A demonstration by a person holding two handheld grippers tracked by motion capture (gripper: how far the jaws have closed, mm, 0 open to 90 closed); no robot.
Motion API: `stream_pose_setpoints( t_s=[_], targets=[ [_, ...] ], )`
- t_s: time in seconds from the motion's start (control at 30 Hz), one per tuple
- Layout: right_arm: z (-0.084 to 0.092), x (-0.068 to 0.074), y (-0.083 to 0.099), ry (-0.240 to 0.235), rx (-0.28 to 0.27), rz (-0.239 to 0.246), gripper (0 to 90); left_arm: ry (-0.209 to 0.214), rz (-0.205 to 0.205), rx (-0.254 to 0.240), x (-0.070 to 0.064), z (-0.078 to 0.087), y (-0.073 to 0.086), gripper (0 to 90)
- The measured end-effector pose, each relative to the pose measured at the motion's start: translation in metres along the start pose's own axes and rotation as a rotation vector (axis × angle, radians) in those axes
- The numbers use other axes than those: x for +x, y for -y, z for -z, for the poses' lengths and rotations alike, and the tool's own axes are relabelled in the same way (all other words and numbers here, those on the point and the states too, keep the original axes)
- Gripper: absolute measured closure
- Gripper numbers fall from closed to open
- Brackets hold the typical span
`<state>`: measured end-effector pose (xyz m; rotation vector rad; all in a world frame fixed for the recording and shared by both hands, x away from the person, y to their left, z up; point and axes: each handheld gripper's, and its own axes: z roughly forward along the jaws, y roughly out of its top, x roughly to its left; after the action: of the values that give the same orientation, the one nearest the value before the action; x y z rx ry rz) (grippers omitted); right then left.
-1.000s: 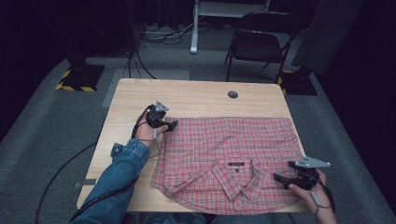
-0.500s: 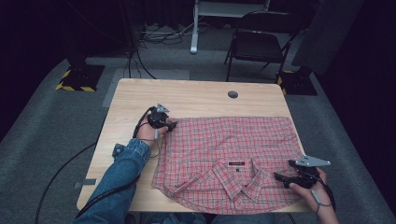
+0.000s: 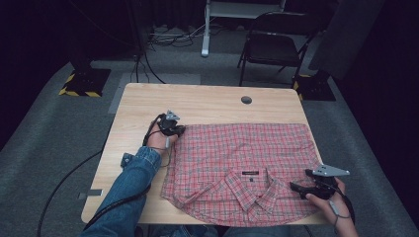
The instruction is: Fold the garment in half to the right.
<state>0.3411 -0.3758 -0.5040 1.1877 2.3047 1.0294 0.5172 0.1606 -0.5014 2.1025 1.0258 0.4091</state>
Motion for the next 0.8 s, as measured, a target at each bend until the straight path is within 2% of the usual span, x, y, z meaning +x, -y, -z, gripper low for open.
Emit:
stream_pose_setpoints(
  t_s=[0.13, 0.23, 0.3, 0.6, 0.8],
  targets=[
    [0.0, 0.001, 0.0, 0.006, -0.003, -0.015, 10.8, -0.01, -0.008, -0.002, -0.001, 0.0, 0.0, 82.5],
    [0.001, 0.0, -0.001, 0.008, -0.016, -0.046, 11.7, -0.008, -0.003, -0.004, -0.001, -0.001, 0.0, 82.4],
    [0.003, 0.001, -0.004, 0.016, -0.023, -0.046, 12.0, -0.009, -0.003, -0.004, -0.001, -0.001, 0.0, 82.4],
    [0.016, 0.011, -0.035, 0.003, -0.054, 0.01, 13.4, -0.007, -0.001, -0.004, -0.001, -0.001, 0.0, 82.0],
    [0.02, 0.014, -0.055, -0.003, -0.082, 0.029, 13.9, -0.005, 0.0, -0.004, -0.001, -0.001, 0.0, 82.0]
  ],
)
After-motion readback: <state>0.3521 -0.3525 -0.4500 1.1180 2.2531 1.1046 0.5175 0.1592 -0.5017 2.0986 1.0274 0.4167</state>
